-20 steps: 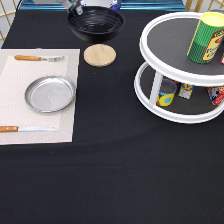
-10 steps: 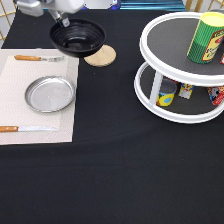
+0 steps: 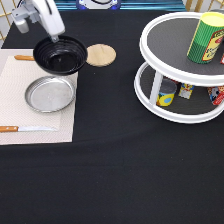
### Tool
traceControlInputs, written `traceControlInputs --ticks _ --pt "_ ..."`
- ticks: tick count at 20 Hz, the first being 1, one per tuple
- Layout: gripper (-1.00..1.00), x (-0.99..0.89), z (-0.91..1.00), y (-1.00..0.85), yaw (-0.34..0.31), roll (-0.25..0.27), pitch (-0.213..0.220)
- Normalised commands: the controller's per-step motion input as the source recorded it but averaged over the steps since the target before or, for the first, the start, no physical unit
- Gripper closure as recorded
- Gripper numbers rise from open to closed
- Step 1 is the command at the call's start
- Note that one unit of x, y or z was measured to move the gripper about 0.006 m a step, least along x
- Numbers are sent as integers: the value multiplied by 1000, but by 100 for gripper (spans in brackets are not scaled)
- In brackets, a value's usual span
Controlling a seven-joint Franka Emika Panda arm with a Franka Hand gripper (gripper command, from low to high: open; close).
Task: Pick up the bowl from the lazy Susan and put bowl on the plate
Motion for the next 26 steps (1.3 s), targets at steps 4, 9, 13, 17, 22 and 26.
traceControlInputs --ticks 4,9,13,17,22,26 --pt "100 -10 -336 -171 -314 0 -57" --pt "100 -127 -487 -219 -298 0 -77" --pt "100 -469 -561 -207 -196 0 -97" --pt "100 -531 -424 7 -113 0 -100" --pt "100 -443 -253 346 -70 -52 -105" --pt "100 -270 -252 404 -42 -56 -80"
